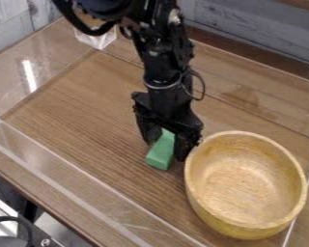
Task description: Put the green block in the brown bowl
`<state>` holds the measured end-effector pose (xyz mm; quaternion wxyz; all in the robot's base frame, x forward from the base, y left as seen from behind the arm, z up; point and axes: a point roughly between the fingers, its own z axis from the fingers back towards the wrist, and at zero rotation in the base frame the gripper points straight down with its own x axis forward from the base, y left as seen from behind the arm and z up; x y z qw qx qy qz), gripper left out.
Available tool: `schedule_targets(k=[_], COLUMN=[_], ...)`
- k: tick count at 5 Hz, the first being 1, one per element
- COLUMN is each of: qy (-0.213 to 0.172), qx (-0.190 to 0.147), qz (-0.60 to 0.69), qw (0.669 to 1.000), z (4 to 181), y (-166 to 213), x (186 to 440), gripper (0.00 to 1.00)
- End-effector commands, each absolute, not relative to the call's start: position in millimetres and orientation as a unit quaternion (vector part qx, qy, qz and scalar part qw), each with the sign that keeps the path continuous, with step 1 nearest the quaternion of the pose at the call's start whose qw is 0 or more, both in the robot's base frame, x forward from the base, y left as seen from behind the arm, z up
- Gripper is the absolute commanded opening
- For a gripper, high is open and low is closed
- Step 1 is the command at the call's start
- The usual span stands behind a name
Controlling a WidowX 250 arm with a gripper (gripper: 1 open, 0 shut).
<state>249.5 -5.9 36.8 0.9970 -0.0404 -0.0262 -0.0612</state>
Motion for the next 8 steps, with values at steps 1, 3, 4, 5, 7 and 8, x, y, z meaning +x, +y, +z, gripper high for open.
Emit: schedule_targets(k=[1, 3, 4, 5, 7, 8], qy=[-0.046, -0.045, -0.044, -0.039, -0.037, -0.043], qx=[-0.041, -0.045, -0.046, -0.048, -0.052, -0.052], qz=[-0.058, -0.056, -0.054, -0.052, -0.048, -0.051], qw=[0.996, 0.996, 0.997, 0.997, 0.997, 0.996], z=[39.7, 36.3, 38.9, 47.7, 70.3, 74.7], y=[-3, -4, -4, -3, -1, -1], x=[257, 256, 256, 256, 256, 261], gripper=[1.0, 0.0, 0.0, 0.0, 0.0, 1.0])
